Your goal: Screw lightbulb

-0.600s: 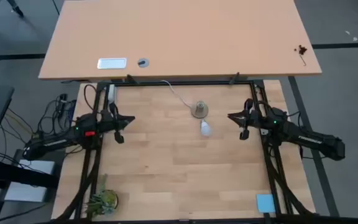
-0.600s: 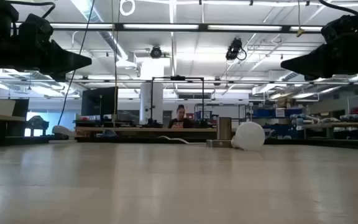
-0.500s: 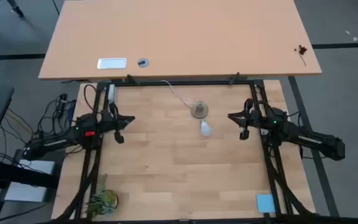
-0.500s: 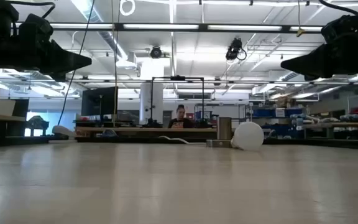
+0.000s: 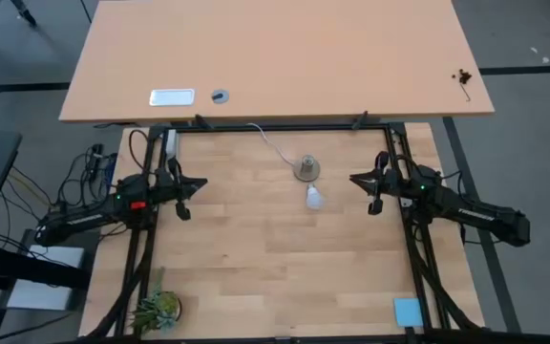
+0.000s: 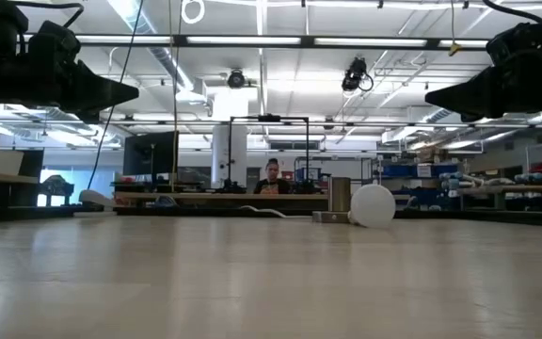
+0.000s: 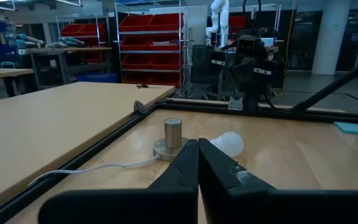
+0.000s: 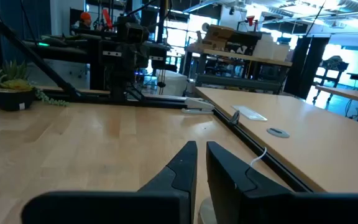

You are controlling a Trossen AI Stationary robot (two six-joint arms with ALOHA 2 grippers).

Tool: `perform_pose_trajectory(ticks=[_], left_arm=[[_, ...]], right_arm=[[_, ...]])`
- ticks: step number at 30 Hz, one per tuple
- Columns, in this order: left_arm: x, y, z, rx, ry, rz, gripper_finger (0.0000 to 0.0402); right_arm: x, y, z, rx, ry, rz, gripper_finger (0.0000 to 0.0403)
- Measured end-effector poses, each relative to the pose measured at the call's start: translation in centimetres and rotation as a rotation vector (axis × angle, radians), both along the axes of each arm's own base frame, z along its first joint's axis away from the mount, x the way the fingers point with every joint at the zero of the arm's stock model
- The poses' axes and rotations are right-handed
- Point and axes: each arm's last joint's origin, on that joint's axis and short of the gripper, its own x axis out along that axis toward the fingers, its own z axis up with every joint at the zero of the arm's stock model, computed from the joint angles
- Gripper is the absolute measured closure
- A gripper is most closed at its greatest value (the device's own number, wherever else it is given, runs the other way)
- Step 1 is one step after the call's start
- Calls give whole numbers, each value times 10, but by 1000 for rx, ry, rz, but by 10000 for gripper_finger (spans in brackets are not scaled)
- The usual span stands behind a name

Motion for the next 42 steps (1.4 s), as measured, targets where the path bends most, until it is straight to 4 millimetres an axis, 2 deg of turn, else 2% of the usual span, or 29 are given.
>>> perform_pose_trajectory(ticks=[27,34,42], left_arm=[[0,0,0,0,-1,0,396],[-1,0,6,14,-58,9,396],[-1,0,8,-75,-112,-2,396]], right_arm=[[0,0,0,0,0,0,358],[0,0,0,0,0,0,358],[0,0,0,0,0,0,358]])
